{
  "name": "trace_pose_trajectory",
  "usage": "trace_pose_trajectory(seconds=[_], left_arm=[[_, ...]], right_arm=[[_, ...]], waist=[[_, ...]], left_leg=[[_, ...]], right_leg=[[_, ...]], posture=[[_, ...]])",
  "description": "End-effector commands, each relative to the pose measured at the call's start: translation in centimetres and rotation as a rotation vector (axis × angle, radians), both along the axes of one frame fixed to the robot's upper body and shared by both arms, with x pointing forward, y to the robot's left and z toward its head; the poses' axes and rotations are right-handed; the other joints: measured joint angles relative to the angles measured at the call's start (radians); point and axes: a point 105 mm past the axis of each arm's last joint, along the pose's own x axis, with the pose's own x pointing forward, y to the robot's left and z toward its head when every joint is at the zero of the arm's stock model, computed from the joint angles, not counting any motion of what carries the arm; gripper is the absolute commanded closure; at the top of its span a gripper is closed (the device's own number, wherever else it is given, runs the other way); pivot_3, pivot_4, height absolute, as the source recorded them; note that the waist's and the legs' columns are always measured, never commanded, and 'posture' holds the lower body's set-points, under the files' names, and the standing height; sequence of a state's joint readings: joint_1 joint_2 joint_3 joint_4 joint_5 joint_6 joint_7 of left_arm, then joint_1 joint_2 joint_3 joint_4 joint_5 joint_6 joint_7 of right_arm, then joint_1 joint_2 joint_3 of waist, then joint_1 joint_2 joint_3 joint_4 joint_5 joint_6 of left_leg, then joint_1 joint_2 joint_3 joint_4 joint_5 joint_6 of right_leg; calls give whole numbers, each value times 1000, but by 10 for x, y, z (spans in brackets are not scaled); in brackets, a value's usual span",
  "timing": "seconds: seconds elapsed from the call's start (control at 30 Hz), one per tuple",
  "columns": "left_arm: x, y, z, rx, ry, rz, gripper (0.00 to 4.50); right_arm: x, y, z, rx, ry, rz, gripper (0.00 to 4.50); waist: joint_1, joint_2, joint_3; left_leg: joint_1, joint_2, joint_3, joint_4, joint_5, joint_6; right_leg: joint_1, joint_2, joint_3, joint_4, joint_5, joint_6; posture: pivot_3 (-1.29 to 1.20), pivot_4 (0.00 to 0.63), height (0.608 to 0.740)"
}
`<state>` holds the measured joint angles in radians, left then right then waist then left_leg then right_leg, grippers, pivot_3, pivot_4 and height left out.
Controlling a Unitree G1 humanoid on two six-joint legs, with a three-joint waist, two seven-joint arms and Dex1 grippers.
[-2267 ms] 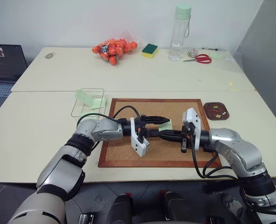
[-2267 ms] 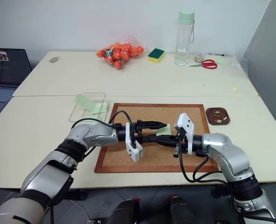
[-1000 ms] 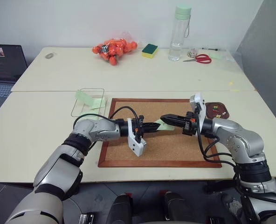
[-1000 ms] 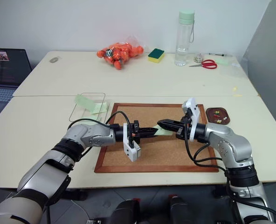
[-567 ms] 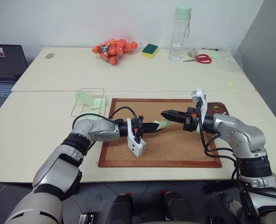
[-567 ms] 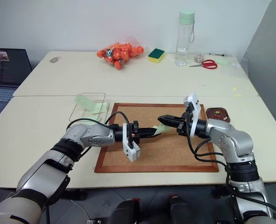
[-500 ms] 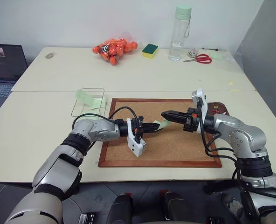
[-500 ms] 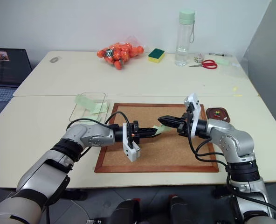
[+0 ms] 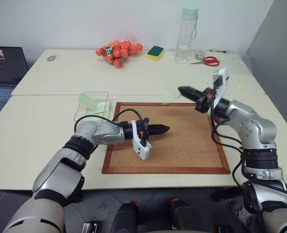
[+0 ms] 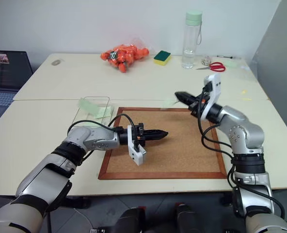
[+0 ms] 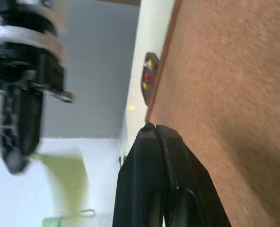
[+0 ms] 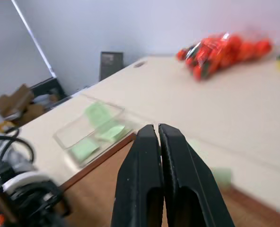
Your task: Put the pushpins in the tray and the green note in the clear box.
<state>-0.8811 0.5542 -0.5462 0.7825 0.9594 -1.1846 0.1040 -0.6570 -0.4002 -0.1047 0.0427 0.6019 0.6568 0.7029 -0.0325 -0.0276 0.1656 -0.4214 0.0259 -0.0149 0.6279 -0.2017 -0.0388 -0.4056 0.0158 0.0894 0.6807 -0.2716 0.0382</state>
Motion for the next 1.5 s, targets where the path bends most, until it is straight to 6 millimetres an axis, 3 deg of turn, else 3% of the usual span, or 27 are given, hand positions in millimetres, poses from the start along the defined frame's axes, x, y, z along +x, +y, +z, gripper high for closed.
trace_pose_trajectory(seconds=[0.03, 0.33, 0.4, 0.6, 0.87, 1.23, 1.5], left_arm=[[2, -2, 10, -26, -31, -8, 4460], [4, 0, 13, -59, -27, 15, 4460], [6, 3, 22, -115, -24, 27, 4460], [10, 9, 27, -169, 46, 55, 3364], [-4, 2, 20, -162, 138, -25, 1893], [-26, -10, 6, -80, 241, -153, 1893], [-24, -8, 3, -74, 277, -125, 1893]], right_arm=[[-9, 10, -3, -7, -10, 54, 4500], [-11, 11, -8, -20, 7, 73, 4500], [-18, 14, -13, -35, 32, 116, 4500], [-50, 22, -28, -82, 135, 307, 4500], [-87, 30, -37, -150, 191, 508, 4500], [-88, 29, -38, -164, 180, 506, 4500], [-82, 20, -39, -195, 177, 482, 4500]], waist=[[1, 0, 0], [1, 0, 0], [1, 0, 0], [1, 0, 0], [1, 0, 0], [0, 0, 0], [0, 0, 0]], left_leg=[[-1, 0, 0, 0, 0, 0], [-3, 0, 0, 1, 0, 0], [-3, 0, 0, 1, 0, 0], [-3, 0, -1, 1, 0, 0], [-3, -1, -1, 2, 0, 0], [-3, -1, -1, 2, 0, 0], [-3, -1, -1, 2, 0, 0]], right_leg=[[-1, 0, 0, 0, 0, -1], [-2, -1, 0, 0, 0, -1], [-2, -1, 0, 0, 0, -1], [-2, -1, -1, 0, 0, -1], [-2, -1, -1, 0, 0, -1], [-2, 0, -1, 0, 0, -1], [-1, 0, -1, 0, 0, -1]], posture=[[0, 150, 740], [0, 150, 740], [0, 150, 740], [0, 150, 740], [0, 150, 740], [0, 150, 740], [0, 150, 740]])
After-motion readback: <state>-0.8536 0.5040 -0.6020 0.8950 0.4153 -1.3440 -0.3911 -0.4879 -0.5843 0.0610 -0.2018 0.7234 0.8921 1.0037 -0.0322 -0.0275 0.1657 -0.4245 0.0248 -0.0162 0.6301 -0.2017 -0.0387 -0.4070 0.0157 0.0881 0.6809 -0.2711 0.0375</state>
